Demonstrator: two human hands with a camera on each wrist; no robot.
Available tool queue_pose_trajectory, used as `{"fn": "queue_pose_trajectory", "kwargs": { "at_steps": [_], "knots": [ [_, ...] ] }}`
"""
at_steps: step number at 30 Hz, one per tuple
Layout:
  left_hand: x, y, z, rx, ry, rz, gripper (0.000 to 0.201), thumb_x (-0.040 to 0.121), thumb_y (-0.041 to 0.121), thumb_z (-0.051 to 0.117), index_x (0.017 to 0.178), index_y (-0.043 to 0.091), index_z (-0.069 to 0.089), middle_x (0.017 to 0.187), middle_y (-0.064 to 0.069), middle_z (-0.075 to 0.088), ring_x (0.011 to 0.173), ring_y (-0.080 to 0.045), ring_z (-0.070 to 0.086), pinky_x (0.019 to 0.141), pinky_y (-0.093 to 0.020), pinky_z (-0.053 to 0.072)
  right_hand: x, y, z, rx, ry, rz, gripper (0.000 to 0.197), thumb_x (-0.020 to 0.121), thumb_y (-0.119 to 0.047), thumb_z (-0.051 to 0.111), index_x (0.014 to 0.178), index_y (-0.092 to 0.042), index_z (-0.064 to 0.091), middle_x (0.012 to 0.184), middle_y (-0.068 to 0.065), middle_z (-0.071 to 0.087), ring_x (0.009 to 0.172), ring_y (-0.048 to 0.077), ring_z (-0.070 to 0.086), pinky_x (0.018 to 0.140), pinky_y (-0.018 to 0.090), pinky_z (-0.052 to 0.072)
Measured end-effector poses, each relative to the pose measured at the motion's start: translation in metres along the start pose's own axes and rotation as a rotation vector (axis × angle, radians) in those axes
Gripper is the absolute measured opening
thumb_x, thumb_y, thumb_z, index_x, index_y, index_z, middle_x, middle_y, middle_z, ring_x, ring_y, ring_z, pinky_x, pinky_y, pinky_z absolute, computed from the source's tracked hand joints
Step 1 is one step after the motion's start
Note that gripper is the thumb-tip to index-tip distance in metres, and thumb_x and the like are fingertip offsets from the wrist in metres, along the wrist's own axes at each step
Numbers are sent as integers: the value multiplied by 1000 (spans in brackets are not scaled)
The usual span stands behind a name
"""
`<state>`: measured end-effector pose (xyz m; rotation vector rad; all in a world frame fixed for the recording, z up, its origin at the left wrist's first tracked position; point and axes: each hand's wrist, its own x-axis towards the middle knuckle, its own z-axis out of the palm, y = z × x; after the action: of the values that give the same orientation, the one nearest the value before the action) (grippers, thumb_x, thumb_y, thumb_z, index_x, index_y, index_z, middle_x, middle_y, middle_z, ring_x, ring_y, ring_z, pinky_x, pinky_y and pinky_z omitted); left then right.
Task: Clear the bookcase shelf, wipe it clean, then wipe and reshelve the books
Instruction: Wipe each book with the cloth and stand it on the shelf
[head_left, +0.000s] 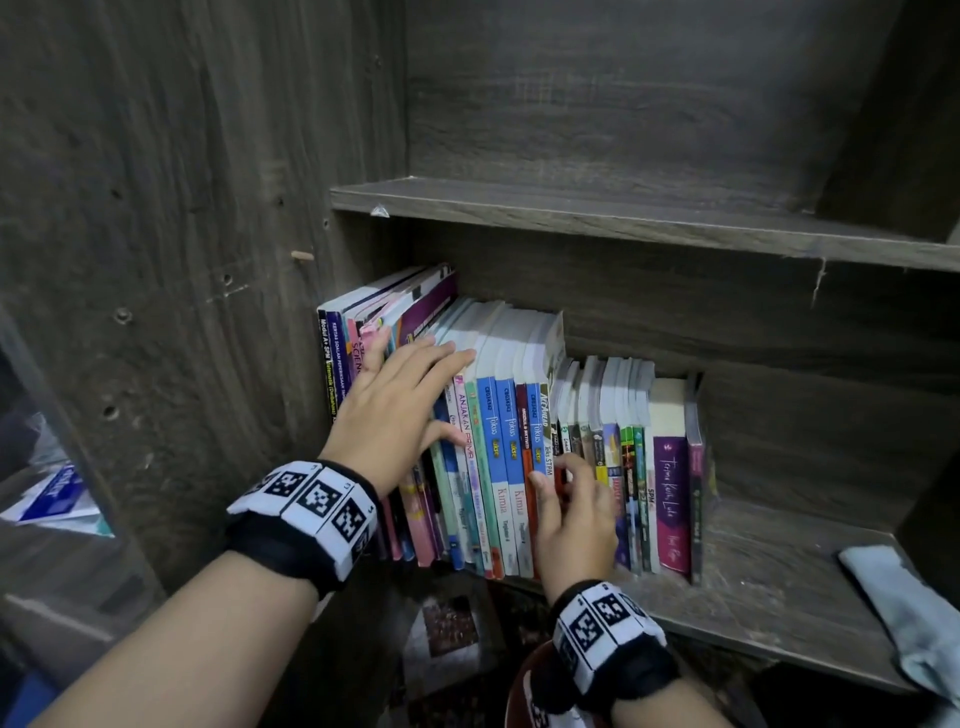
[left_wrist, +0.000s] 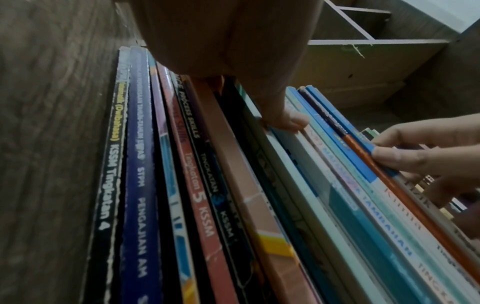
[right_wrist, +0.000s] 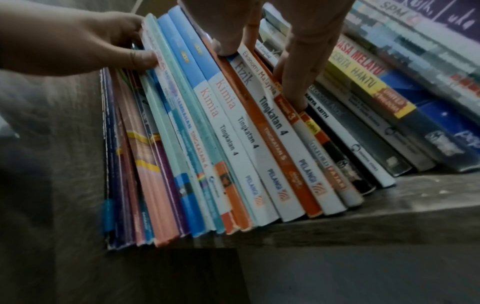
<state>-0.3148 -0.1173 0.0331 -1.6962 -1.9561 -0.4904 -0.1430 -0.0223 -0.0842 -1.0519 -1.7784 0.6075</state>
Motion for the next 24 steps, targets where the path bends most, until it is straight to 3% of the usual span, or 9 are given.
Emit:
{"fn": "queue_pose_trajectory", "kwargs": {
  "at_steps": [4,8,12,15,19,21,24],
  "knots": [
    [-1,-1,0,-17,-3,0,79,73,57,58,142,19,47,136,0,55,134,-22,44,119,-34,-8,-2,4,1,2,-3,8,37,86,-51,53,112,-26,60,101,-7,49,89,15,54,78,41,54],
    [-3,0,-2,79,-43,6,83,74,59,56,144,16,41,140,-2,52,138,-23,40,120,-41,-6,2,4,-4,-19,-62,42,43,84,-58,48,110,-26,58,102,-6,46,90,15,54,79,41,55],
    [-9,15,-9,120,-61,-48,87,82,66,46,149,13,32,153,-3,38,147,-20,22,119,-50,-6,0,2,-20,35,-189,19,47,85,-54,49,117,-20,53,112,-8,45,98,7,49,84,21,41],
    [-13,45,-8,-20,22,-76,77,91,64,41,150,16,31,155,0,33,147,-16,18,120,-46,-9,-2,4,-45,73,-178,-20,41,85,-53,49,113,-22,53,112,-7,48,101,2,47,85,13,35],
    [-6,102,6,-195,115,-17,61,96,50,41,146,15,38,150,-2,41,143,-17,27,121,-44,9,5,31,-98,52,-83,-33,28,89,-42,56,106,-21,54,103,-5,51,90,-1,46,80,4,31],
    [-2,138,15,-267,185,60,53,95,39,48,141,12,46,144,-3,48,139,-19,36,119,-43,17,11,57,-131,-38,-22,-17,22,90,-33,62,103,-16,56,99,-1,52,89,5,46,81,8,33],
    [0,197,41,-421,160,187,44,95,34,47,135,16,54,136,1,54,131,-17,45,115,-36,26,22,113,-186,-303,71,85,27,87,-26,68,102,-5,60,98,9,57,92,23,53,87,34,45]
  ]
}}
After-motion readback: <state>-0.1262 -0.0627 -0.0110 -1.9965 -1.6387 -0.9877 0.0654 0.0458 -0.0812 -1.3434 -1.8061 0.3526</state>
